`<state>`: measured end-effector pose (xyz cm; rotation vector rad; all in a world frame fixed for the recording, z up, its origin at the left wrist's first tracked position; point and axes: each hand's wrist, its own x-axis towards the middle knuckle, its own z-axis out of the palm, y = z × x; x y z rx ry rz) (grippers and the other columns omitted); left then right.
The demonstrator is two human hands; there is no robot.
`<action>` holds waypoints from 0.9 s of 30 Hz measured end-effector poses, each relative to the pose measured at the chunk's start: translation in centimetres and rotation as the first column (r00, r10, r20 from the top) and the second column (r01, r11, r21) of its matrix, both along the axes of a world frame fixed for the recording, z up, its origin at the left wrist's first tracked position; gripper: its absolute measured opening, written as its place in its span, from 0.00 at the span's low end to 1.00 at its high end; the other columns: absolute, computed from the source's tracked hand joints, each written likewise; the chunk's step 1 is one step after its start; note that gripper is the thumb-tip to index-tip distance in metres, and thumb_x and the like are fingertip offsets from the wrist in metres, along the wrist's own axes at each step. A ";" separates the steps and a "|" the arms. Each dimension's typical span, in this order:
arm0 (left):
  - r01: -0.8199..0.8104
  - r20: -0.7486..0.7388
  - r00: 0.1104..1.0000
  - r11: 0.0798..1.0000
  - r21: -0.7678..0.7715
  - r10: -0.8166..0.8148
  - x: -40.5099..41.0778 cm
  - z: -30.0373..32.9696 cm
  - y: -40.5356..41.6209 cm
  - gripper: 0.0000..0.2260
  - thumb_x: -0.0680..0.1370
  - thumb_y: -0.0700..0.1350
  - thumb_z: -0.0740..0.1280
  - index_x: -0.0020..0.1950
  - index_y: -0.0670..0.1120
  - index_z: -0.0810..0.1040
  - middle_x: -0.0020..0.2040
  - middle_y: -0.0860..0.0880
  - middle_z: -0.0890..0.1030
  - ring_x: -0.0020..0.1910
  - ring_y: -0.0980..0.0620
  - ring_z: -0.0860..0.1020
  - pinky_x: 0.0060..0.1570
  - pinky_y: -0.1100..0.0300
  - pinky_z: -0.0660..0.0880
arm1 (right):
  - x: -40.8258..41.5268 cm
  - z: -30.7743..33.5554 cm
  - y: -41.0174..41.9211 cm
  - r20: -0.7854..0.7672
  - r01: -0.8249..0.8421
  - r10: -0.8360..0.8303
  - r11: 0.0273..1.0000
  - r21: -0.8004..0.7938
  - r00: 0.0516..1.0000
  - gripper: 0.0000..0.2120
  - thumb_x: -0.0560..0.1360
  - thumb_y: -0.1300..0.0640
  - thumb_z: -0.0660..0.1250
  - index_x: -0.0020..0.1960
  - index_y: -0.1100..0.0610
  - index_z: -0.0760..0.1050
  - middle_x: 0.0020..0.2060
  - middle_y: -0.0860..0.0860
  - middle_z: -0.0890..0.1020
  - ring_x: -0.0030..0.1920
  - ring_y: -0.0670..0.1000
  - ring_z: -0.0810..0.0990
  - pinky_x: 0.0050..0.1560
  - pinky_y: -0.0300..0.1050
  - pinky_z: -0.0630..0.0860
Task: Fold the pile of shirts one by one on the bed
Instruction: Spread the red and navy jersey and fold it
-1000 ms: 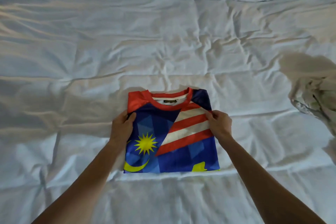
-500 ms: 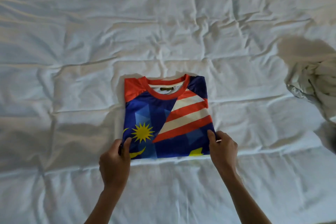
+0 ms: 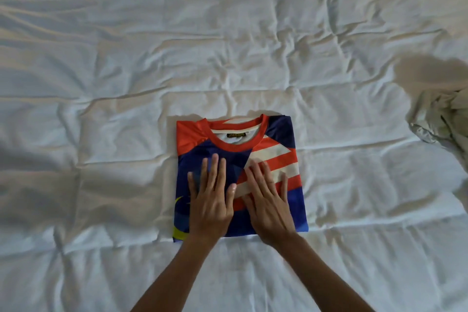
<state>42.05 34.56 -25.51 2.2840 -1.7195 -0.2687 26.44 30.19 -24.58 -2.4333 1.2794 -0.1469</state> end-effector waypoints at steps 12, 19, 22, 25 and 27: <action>-0.540 -0.264 0.811 0.842 0.004 0.522 6.4 -0.1 -2.5 0.18 0.81 0.50 0.61 0.62 0.37 0.75 0.56 0.36 0.79 0.55 0.34 0.76 0.54 0.44 0.72 | -3.3 -0.2 -7.6 0.125 0.615 -0.629 0.777 0.136 0.767 0.36 0.73 0.33 0.55 0.72 0.57 0.65 0.63 0.56 0.75 0.62 0.58 0.71 0.61 0.54 0.70; -0.540 -0.353 0.719 0.801 0.257 0.598 7.5 1.3 -5.1 0.20 0.80 0.53 0.65 0.59 0.37 0.75 0.54 0.32 0.80 0.55 0.31 0.77 0.54 0.46 0.71 | -2.7 1.1 -9.7 0.039 0.572 -0.680 0.646 0.505 0.732 0.26 0.76 0.36 0.64 0.61 0.57 0.73 0.50 0.53 0.79 0.50 0.55 0.77 0.51 0.50 0.75; -0.437 -0.480 0.716 0.861 0.260 0.508 8.0 1.3 -4.9 0.16 0.82 0.48 0.64 0.62 0.37 0.73 0.58 0.33 0.79 0.58 0.32 0.76 0.55 0.48 0.70 | -2.1 1.2 -9.3 0.116 0.507 -0.662 0.664 0.550 0.741 0.16 0.80 0.46 0.64 0.56 0.59 0.76 0.48 0.56 0.82 0.49 0.59 0.80 0.51 0.55 0.78; -0.399 -0.556 0.719 0.902 0.162 0.418 8.2 3.2 -5.0 0.14 0.83 0.45 0.63 0.64 0.37 0.74 0.58 0.35 0.80 0.57 0.34 0.77 0.53 0.51 0.69 | -1.3 3.2 -9.0 0.234 0.484 -0.665 0.701 0.525 0.709 0.11 0.82 0.53 0.62 0.55 0.60 0.76 0.46 0.56 0.83 0.48 0.59 0.80 0.49 0.55 0.76; -0.396 -0.586 0.718 0.913 0.100 0.375 8.4 6.3 -5.4 0.11 0.83 0.44 0.63 0.60 0.38 0.75 0.55 0.35 0.81 0.54 0.34 0.78 0.47 0.54 0.66 | -0.9 6.7 -9.1 0.304 0.490 -0.673 0.715 0.498 0.674 0.10 0.82 0.54 0.61 0.55 0.60 0.76 0.45 0.55 0.82 0.47 0.58 0.79 0.47 0.50 0.73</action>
